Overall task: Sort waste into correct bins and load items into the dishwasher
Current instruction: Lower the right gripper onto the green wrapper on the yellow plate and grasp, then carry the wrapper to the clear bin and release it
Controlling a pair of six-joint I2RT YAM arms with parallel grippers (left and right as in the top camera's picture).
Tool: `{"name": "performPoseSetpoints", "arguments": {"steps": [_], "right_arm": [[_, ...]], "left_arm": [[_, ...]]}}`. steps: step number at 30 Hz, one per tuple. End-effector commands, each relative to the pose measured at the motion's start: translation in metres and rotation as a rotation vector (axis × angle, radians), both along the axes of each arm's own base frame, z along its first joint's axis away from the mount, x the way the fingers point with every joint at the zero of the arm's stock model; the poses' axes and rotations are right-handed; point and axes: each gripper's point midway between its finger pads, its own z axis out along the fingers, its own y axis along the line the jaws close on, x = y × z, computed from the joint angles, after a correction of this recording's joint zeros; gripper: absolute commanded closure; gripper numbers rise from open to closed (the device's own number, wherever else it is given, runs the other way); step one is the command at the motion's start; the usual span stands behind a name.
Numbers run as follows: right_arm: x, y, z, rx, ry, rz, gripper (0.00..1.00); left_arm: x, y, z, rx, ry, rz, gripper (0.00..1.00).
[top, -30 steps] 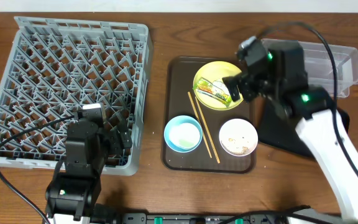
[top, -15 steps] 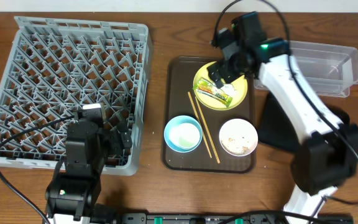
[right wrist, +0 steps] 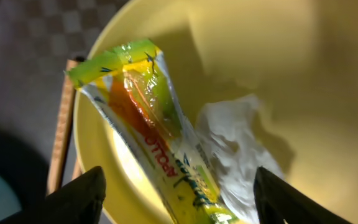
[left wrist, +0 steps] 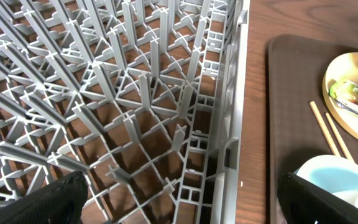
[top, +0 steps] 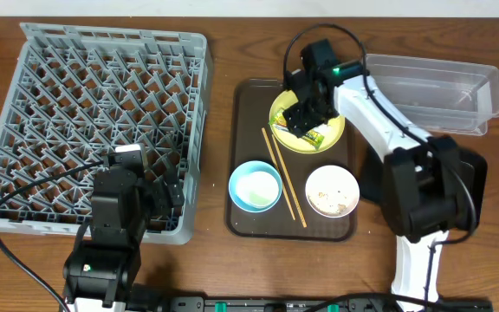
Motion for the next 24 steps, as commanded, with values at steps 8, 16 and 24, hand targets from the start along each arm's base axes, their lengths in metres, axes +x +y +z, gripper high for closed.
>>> {"name": "performPoseSetpoints", "arguments": {"steps": [8,16,24], "right_arm": [[-0.009,0.009,-0.025,-0.013,0.067,-0.015,0.45],[-0.014,0.007,-0.027,-0.019,0.094,-0.042,0.94],[-0.015,0.006,-0.001,-0.004,0.086,-0.076,0.99]], "left_arm": [[0.002,0.001,0.011,0.000,-0.025,0.004,0.01],[0.002,0.001,0.011,0.000,-0.025,0.004,0.01],[0.002,0.001,0.011,0.000,-0.026,0.005,0.01]]}}
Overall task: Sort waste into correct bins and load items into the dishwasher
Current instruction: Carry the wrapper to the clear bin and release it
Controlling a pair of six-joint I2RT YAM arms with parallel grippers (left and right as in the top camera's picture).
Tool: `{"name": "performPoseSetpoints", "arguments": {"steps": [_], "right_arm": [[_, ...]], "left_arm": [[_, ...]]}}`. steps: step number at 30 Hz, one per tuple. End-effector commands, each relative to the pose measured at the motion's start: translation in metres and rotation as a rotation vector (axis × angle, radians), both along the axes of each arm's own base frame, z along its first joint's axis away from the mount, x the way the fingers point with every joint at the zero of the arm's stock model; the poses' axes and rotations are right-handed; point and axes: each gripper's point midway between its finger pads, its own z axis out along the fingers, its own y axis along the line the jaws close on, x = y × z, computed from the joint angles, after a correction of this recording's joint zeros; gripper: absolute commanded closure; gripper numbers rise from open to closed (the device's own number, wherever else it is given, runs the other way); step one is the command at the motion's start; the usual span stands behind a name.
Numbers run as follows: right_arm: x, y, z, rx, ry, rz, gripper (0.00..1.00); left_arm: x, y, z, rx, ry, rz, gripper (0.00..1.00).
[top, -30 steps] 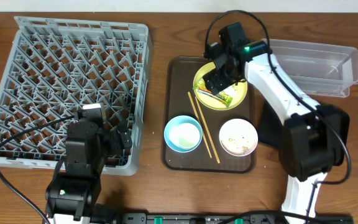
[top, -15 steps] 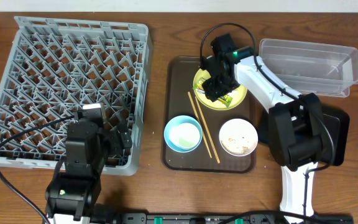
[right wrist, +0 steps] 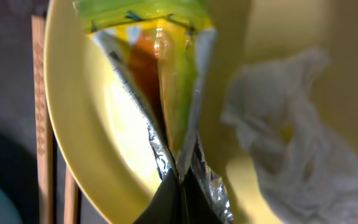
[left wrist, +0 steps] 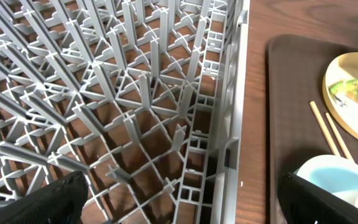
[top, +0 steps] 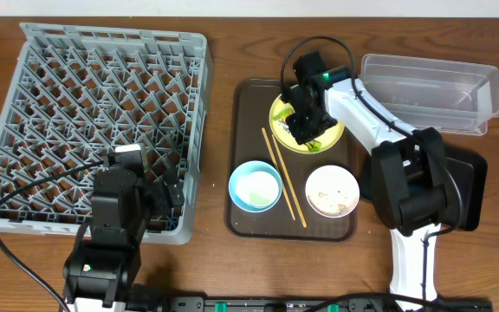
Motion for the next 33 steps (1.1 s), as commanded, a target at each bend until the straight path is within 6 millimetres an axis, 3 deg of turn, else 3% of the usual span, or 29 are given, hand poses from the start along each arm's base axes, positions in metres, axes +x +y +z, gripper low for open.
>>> {"name": "performPoseSetpoints", "arguments": {"steps": [1,7,8,12,16,20,25,31,33], "right_arm": [[0.010,0.007,0.036,0.039,-0.067,-0.028,0.99],[0.047,-0.024,0.125,0.146,-0.275,-0.237,0.99],[0.053,-0.035,0.136,0.150,-0.304,-0.293,0.99],[0.069,-0.114,0.163,0.085,-0.382,-0.681,0.99],[0.067,-0.179,0.160,0.066,-0.350,-1.020,0.99],[0.066,-0.218,0.146,0.074,-0.311,-1.223,0.99],[0.069,-0.239,0.129,0.053,-0.291,-1.278,0.99],[0.074,-0.242,0.114,0.039,-0.277,-1.285,0.98],[0.076,-0.242,0.115,0.049,-0.283,-1.282,0.89]], "left_arm": [[0.002,0.001,0.011,0.000,-0.026,0.004,0.01],[0.002,0.001,0.011,0.000,-0.026,0.004,0.01],[0.002,0.001,0.011,0.000,-0.026,0.004,0.01],[0.002,0.001,0.011,0.000,-0.026,0.004,0.01],[0.002,0.001,0.011,0.000,-0.026,0.004,0.01],[0.002,0.001,0.011,0.000,-0.026,0.004,0.01],[0.002,0.001,0.011,0.000,-0.026,0.004,0.01],[0.002,0.001,0.011,0.000,-0.026,0.004,0.01],[0.002,0.001,0.011,0.000,-0.026,0.004,0.01]]}}
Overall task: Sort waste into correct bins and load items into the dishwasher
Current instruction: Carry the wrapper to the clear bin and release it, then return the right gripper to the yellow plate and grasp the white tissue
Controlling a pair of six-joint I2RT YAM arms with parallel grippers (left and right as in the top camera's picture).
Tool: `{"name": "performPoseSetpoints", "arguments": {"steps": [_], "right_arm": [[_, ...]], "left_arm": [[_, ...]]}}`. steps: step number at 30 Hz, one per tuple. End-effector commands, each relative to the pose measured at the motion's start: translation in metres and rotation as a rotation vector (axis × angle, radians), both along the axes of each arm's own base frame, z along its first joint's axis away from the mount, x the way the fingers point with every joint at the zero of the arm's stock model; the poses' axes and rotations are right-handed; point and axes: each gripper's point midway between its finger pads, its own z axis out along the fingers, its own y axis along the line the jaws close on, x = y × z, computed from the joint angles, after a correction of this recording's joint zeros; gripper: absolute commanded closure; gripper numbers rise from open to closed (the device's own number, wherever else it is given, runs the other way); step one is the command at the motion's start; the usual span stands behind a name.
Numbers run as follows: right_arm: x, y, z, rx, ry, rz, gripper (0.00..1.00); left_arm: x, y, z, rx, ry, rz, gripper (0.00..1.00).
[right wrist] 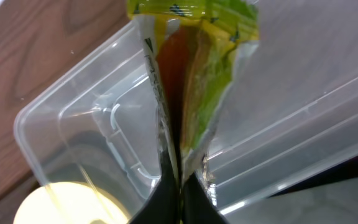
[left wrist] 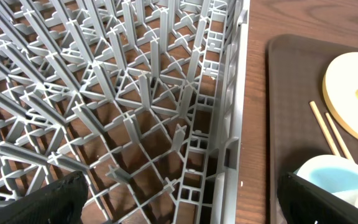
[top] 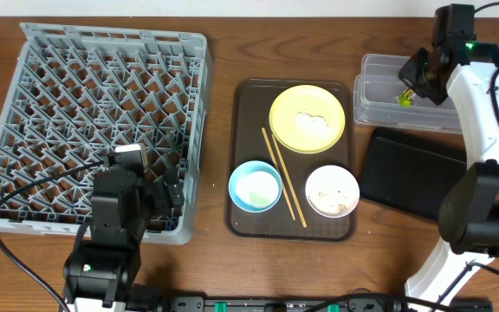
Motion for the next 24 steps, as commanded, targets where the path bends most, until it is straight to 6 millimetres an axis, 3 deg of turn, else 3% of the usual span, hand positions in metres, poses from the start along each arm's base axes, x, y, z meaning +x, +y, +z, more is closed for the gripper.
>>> {"name": "performPoseSetpoints", "arguments": {"steps": [1,8,24], "right_arm": [[0.001,-0.002,-0.003,0.005,-0.002,-0.019,0.87],[0.002,0.013,-0.003,0.050,-0.004,0.091,0.74],[-0.007,0.006,0.000,0.008,0.023,0.083,0.59]], "left_arm": [[0.002,0.001,0.011,0.000,-0.026,0.004,0.01],[0.002,0.001,0.011,0.000,-0.026,0.004,0.01],[0.002,0.001,0.011,0.000,-0.026,0.004,0.01]]}}
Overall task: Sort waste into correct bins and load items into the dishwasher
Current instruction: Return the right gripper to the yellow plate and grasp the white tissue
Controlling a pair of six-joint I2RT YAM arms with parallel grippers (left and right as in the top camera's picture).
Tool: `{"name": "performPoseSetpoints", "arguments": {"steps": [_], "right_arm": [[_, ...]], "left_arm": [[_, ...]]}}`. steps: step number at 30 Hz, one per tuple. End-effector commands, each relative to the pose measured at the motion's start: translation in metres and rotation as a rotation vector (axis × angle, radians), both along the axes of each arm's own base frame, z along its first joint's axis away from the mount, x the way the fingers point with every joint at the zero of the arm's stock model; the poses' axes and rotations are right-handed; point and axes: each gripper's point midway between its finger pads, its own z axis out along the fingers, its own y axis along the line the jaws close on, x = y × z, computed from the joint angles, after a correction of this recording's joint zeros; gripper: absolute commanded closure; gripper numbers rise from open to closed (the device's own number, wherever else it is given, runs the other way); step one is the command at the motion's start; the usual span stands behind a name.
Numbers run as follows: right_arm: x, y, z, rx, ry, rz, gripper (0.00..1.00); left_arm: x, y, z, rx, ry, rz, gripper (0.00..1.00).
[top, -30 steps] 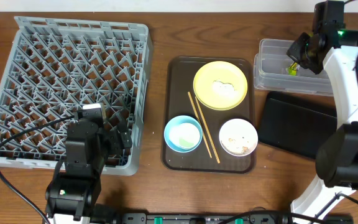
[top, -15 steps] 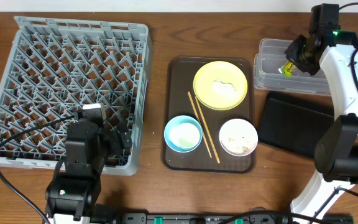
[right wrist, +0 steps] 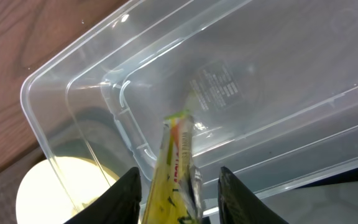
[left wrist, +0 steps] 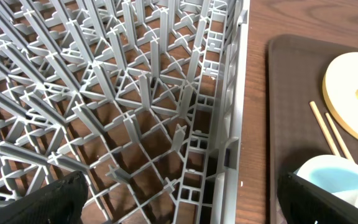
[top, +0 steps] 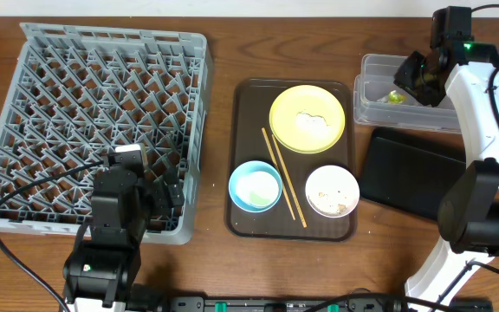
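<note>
A green-and-yellow snack wrapper (right wrist: 176, 165) hangs loose between the spread fingers of my right gripper (right wrist: 180, 199), which is open over the left end of the clear plastic bin (right wrist: 272, 81). From overhead the wrapper (top: 394, 97) lies inside the bin (top: 444, 95) under the right gripper (top: 408, 76). My left gripper (left wrist: 179, 205) is open and holds nothing, above the near right corner of the grey dish rack (left wrist: 123, 93). On the brown tray (top: 248, 104) sits a yellow plate (top: 288, 121) bearing a white tissue (top: 310, 120).
The tray also carries a blue bowl (top: 255, 185), a white bowl with food scraps (top: 332, 190) and a pair of chopsticks (top: 283, 177). A black flat bin (top: 414, 173) lies in front of the clear one. The dish rack (top: 85, 121) fills the left of the table.
My right gripper has opened over the clear bin. The wrapper it pinched is now loose between its fingers, lower in the bin. The left arm has not moved.
My right gripper stood open over the wrapper on the yellow plate. Then it was shut on the wrapper at the plate. Later it held the wrapper above the clear bin at the far right, and now it is open with the wrapper in that bin.
</note>
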Motion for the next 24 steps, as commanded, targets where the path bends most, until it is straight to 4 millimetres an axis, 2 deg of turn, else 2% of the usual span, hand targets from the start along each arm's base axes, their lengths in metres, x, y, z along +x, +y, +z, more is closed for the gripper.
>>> {"name": "performPoseSetpoints", "arguments": {"steps": [1,3,5,7,12,16,19,24], "right_arm": [[-0.003,-0.012,0.007,-0.062,-0.006,-0.020,0.52],[-0.003,-0.017,0.014,-0.091,-0.021,-0.032,0.46],[-0.002,-0.017,0.023,-0.102,-0.046,-0.009,0.46],[0.002,-0.005,0.034,-0.084,-0.087,0.083,0.48],[-0.001,0.060,0.055,-0.007,-0.168,0.464,0.48],[-0.018,0.107,0.049,0.018,-0.144,0.699,0.41],[-0.028,0.134,0.039,-0.006,-0.116,0.830,0.34],[-0.032,0.166,0.006,-0.121,-0.037,0.926,0.28]], "left_arm": [[0.002,0.001,0.011,0.000,-0.026,0.004,0.01],[0.002,0.001,0.011,0.000,-0.026,0.004,0.01],[0.002,0.001,0.011,0.000,-0.026,0.004,0.01],[0.003,0.001,0.011,0.000,-0.027,0.004,0.01],[0.002,0.001,0.011,0.000,-0.026,0.004,0.01],[0.002,0.001,0.011,0.000,-0.026,0.004,0.01],[0.002,0.001,0.011,0.000,-0.026,0.004,0.01],[0.002,0.001,0.011,0.000,-0.026,0.004,0.01]]}}
